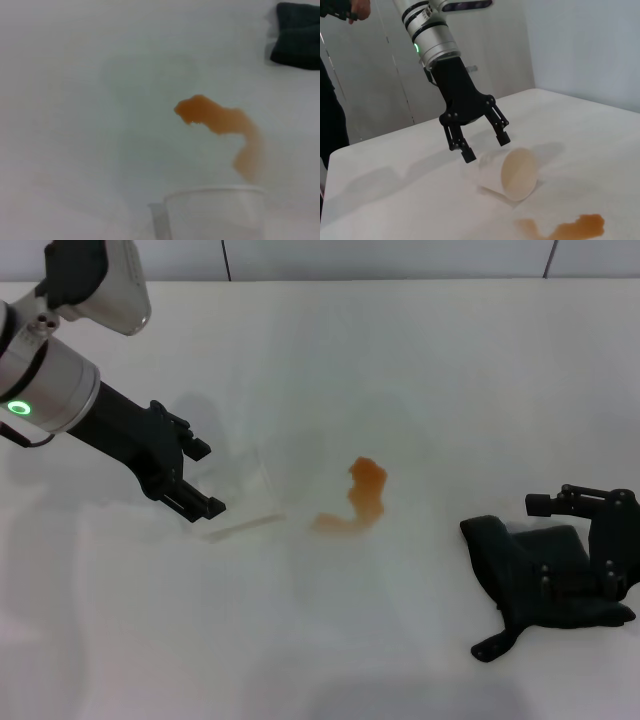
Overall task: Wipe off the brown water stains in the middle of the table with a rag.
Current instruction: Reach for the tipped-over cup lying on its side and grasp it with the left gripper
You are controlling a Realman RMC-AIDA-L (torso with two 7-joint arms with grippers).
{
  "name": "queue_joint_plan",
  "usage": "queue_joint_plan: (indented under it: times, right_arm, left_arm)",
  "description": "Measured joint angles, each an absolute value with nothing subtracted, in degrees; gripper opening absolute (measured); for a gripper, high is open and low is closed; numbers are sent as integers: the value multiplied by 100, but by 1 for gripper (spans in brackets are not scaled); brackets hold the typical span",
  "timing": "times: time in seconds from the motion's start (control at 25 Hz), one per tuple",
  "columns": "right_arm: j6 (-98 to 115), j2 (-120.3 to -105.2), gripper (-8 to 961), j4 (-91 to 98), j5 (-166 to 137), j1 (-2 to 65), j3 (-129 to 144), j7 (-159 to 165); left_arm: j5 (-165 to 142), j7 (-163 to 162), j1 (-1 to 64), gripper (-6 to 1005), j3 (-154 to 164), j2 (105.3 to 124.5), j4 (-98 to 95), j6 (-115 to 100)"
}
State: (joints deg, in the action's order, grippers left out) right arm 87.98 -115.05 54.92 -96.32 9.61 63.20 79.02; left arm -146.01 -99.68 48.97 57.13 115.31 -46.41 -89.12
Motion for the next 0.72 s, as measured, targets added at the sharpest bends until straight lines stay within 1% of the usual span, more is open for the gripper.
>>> queue_joint_plan:
  times: [0.36, 0.56, 0.72]
  right_arm:
    - [8798, -11505, 817, 5493, -9633, 967, 6319, 7901]
    - [8798, -11505, 816, 5493, -9633, 963, 6320, 7901]
    - [8798, -11505, 815, 5493, -9633, 960, 6319, 7901]
  left_arm:
    - [-14608, -9951, 4936, 871, 5713, 11532, -4471, -8782]
    - [-14608, -9930, 4957, 870, 5780, 11589, -4416, -8657]
    - [-14608, -9930, 4957, 870, 5789, 11595, -4412, -8628]
